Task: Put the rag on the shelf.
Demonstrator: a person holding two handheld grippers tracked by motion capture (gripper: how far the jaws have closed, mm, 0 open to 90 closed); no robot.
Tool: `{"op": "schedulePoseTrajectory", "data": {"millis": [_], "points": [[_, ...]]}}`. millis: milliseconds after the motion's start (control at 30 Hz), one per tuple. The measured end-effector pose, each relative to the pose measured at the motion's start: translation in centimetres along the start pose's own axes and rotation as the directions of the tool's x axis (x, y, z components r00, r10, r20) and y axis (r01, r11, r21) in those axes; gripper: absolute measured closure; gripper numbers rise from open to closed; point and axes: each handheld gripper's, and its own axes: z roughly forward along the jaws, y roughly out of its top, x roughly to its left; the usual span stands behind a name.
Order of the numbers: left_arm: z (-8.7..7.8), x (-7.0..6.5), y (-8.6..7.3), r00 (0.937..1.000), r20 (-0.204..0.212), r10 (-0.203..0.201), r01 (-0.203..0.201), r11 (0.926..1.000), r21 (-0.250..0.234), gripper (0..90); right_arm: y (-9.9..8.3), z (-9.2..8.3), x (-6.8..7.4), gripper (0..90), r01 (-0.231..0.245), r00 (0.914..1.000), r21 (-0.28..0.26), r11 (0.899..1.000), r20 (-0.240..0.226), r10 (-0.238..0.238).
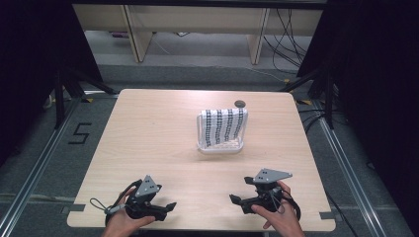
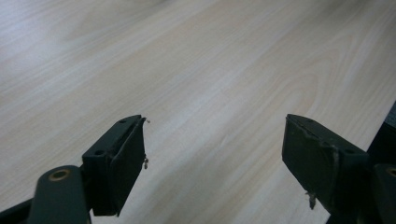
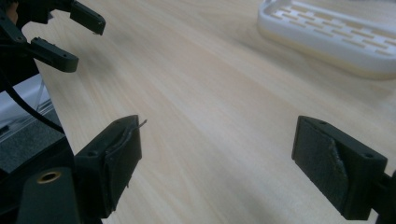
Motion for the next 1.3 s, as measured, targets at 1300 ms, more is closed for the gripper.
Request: {"op": "schedulePoseTrajectory", "data": {"millis": [1300], "points": [[-0.3,-1.2,-1.6,1.0000,-0.005,0.005,-0.005,1.0000,-0.004,18.2,-3.1,-0.5,0.8,16.6,0.004,0.9993,0.058,0.998,0.036,-0.006]]}}
